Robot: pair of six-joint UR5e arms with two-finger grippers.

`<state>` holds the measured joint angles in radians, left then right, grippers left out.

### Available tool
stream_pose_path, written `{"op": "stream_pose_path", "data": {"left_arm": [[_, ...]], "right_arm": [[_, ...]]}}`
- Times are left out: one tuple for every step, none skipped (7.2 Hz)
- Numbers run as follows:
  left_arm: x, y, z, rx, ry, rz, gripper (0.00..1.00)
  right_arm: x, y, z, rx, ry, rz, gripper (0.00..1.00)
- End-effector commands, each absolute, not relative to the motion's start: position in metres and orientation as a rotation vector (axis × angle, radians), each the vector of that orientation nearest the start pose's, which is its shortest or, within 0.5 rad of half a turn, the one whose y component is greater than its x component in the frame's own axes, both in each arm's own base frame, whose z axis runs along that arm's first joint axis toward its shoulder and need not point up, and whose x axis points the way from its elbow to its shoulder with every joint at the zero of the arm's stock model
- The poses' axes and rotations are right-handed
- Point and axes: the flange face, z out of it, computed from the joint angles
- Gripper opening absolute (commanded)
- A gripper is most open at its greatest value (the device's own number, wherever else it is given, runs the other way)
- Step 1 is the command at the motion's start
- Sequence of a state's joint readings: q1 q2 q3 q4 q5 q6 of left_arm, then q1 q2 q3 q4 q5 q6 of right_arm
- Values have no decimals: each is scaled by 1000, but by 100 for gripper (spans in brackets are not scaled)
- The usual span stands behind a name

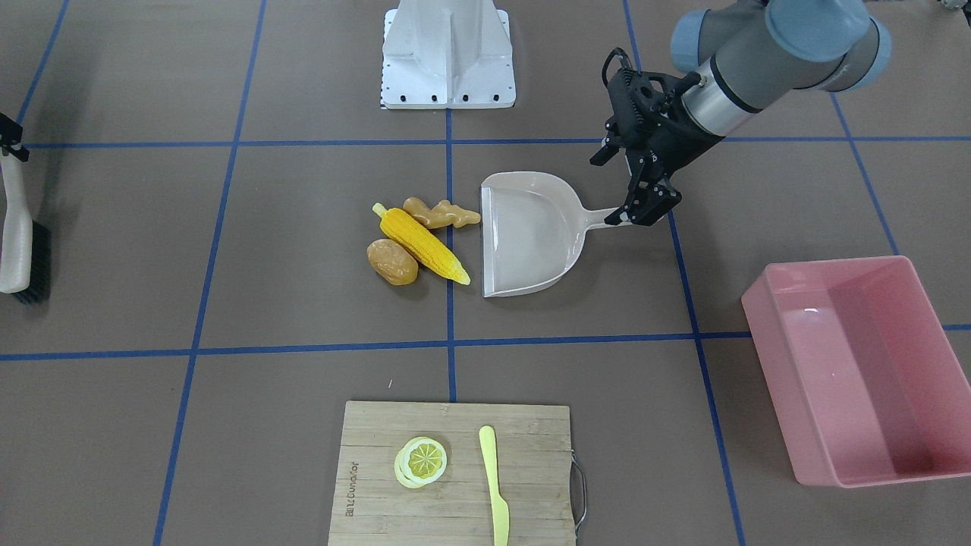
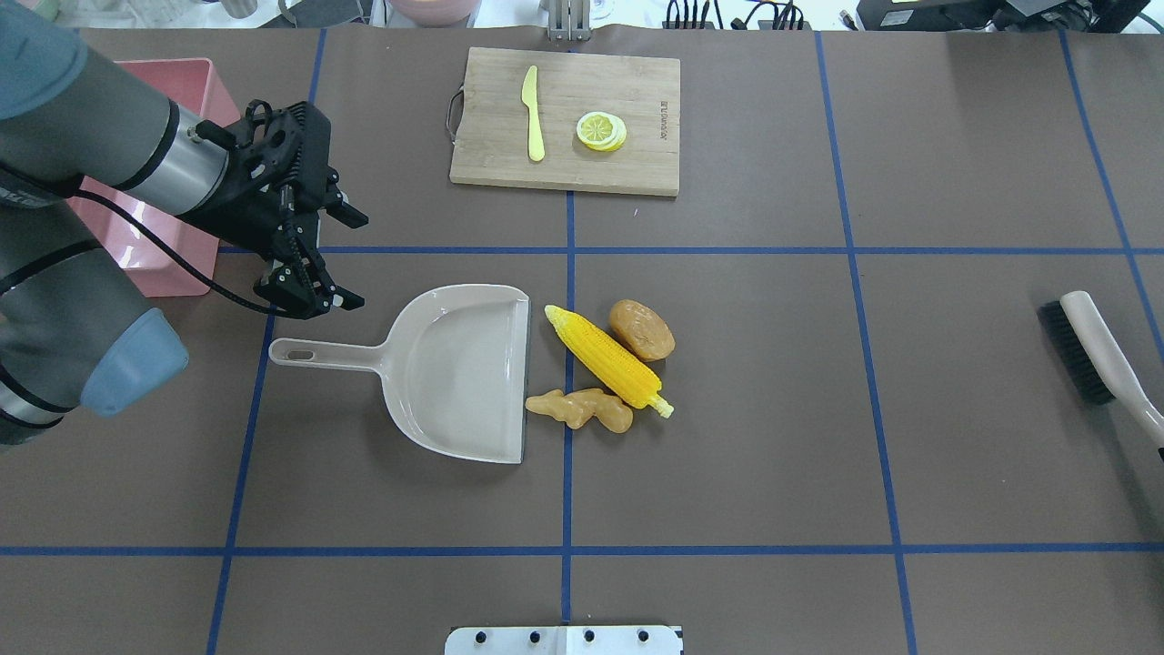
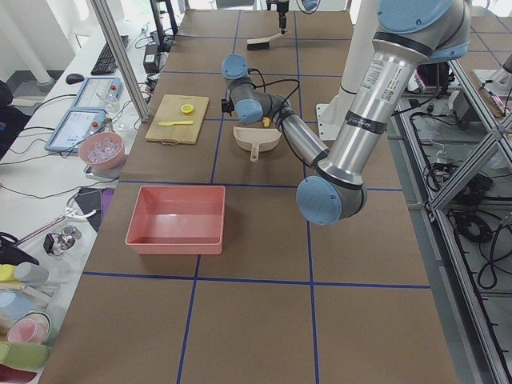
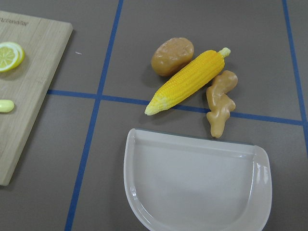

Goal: Sweep and dump trash into bin
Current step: 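Move the left gripper down to the white dustpan handle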

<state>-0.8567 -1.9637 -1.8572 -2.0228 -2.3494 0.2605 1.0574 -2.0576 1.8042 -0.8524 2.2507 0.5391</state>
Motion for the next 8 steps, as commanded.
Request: {"op": "stream_pose_path", "data": {"left_arm": [[326,-470,281,1007,994,1277,98],[330,-472,295,1022,1002,1277,98],[337,-473,310,1032,1039,1242,98],[345,-471,321,1062,1075,1222,98],[349,-466,335,1050,1111,1187,98],[358,-458,345,1084,1133,1152,98],[366,-450,365,1124,1146,1143,98],[375,-447,378,1129,1163,1127,98]], "right_arm": [[-97,-297,665,52,-770,-161,94],[-100,-297,665,51,-771,-170,89],[-101,-296,668,46,-767,-181,83],[-102,-296,669,44,-768,-185,75],[-105,-297,668,44,-769,-191,59],[-105,-297,667,45,-775,-194,27],[-105,-297,665,45,-778,-194,0],[-106,-298,661,56,-787,-199,0]]}}
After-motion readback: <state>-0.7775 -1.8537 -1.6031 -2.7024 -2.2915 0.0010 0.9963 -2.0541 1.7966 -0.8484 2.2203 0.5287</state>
